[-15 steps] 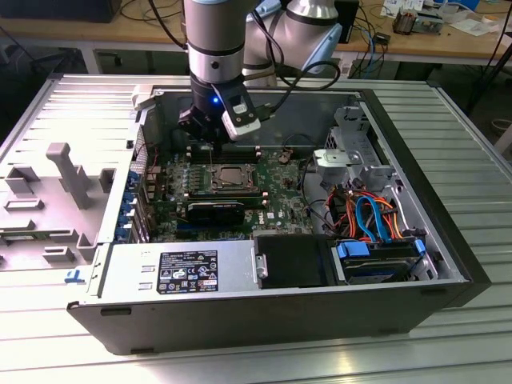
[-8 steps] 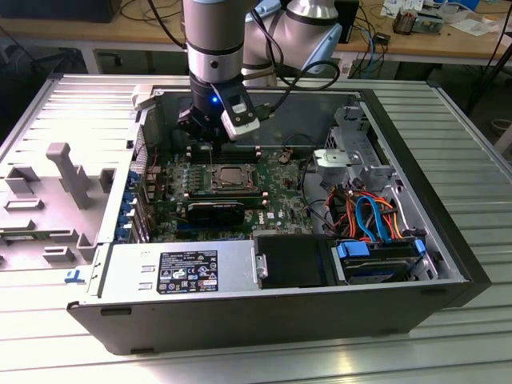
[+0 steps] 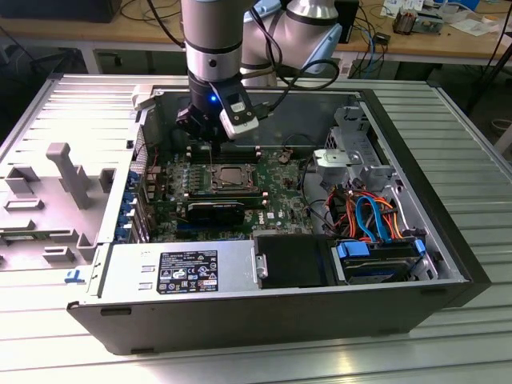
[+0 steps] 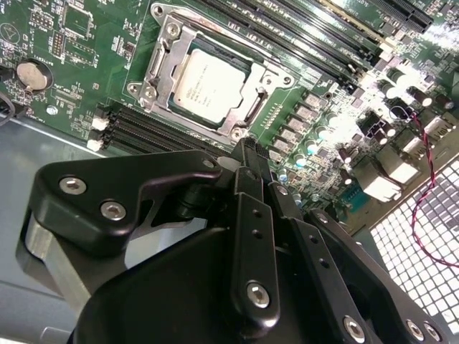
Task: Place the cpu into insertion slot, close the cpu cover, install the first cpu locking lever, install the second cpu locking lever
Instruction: 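Install the first cpu locking lever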
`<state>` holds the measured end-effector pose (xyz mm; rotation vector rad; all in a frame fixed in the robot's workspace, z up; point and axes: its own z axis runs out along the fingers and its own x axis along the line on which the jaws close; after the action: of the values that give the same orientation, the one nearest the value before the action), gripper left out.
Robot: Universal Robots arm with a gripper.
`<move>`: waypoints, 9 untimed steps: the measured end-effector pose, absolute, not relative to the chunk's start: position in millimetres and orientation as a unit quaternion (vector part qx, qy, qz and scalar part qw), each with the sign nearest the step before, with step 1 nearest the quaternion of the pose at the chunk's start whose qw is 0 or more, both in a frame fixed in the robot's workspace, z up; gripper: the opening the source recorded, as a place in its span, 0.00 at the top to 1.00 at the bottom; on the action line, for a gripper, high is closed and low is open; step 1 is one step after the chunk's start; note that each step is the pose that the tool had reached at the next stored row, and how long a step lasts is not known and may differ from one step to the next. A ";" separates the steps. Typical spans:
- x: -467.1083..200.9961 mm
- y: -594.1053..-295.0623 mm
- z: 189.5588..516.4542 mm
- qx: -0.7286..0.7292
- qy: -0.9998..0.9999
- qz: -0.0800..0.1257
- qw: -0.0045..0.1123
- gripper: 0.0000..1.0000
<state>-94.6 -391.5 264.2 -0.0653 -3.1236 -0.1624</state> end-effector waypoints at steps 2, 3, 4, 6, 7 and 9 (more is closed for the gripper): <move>-94.8 -390.4 264.2 -0.021 -0.998 -0.052 0.007 0.89; -94.8 -389.8 264.2 -0.021 -0.998 -0.052 0.007 0.89; -94.9 -389.0 264.2 -0.021 -0.998 -0.052 0.007 0.89; -95.1 -387.6 264.2 -0.021 -0.998 -0.052 0.006 0.89; -95.1 -387.0 264.2 -0.021 -0.998 -0.052 0.006 0.89; -96.0 -386.0 264.2 -0.021 -0.998 -0.052 0.007 0.89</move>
<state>-96.0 -386.0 264.2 -0.0654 -3.1237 -0.1626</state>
